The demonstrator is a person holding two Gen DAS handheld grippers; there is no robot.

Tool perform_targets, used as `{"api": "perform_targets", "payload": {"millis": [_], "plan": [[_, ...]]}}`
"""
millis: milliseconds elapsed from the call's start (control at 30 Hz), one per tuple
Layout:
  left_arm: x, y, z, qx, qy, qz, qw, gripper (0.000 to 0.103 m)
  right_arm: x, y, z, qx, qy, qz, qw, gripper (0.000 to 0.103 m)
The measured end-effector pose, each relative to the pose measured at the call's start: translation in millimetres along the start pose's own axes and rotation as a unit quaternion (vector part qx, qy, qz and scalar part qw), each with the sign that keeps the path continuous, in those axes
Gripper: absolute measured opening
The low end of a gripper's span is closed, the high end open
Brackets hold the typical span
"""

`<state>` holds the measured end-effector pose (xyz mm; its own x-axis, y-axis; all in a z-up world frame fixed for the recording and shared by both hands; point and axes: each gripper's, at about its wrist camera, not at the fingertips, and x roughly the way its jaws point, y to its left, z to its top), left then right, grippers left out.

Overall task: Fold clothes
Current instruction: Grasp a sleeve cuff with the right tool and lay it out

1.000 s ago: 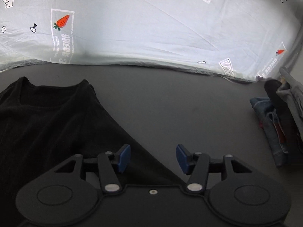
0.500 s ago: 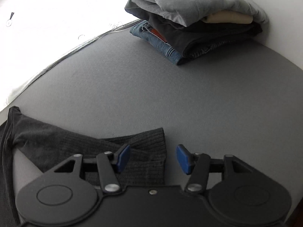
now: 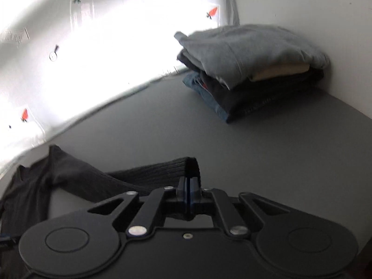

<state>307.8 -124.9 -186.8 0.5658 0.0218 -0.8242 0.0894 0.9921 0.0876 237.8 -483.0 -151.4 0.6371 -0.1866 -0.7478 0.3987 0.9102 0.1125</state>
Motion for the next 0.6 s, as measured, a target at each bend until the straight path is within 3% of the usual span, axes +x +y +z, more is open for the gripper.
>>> {"api": "perform_targets", "payload": {"millis": [100, 133, 167, 233, 333, 500, 533, 600], "plan": [[3.1, -1.7, 1.4, 0.003, 0.004, 0.007, 1.0000, 0.050, 15.3, -10.6, -18.9, 0.003, 0.049, -0.027, 0.998, 0.010], [3.9, -2.4, 2.6, 0.003, 0.005, 0.008, 1.0000, 0.050, 14.3, -15.0, -19.3, 0.018, 0.047, -0.020, 0.999, 0.016], [4.5, -2.8, 3.8, 0.003, 0.005, 0.007, 1.0000, 0.050, 13.0, -20.0, -18.8, 0.037, 0.042, -0.013, 0.998, 0.033], [5.3, -5.2, 6.3, 0.007, 0.006, 0.005, 0.9999, 0.050, 13.2, -27.9, -13.0, 0.067, 0.025, 0.001, 0.997, 0.049], [6.0, -9.1, 8.9, 0.020, 0.004, 0.005, 0.9998, 0.051, 28.0, -29.9, -1.1, 0.071, 0.020, 0.013, 0.997, 0.048], [6.4, -13.1, 12.5, 0.040, 0.002, 0.011, 0.9991, 0.054, 78.3, -14.0, 10.7, 0.020, 0.046, 0.012, 0.999, 0.048], [6.8, -12.7, 13.3, 0.040, 0.002, 0.012, 0.9991, 0.055, 86.6, -8.7, 10.6, 0.004, 0.056, 0.014, 0.998, 0.045], [7.4, -11.9, 14.8, 0.041, 0.001, 0.014, 0.9991, 0.055, 93.3, 3.8, 9.5, -0.037, 0.054, 0.001, 0.998, 0.019]]}}
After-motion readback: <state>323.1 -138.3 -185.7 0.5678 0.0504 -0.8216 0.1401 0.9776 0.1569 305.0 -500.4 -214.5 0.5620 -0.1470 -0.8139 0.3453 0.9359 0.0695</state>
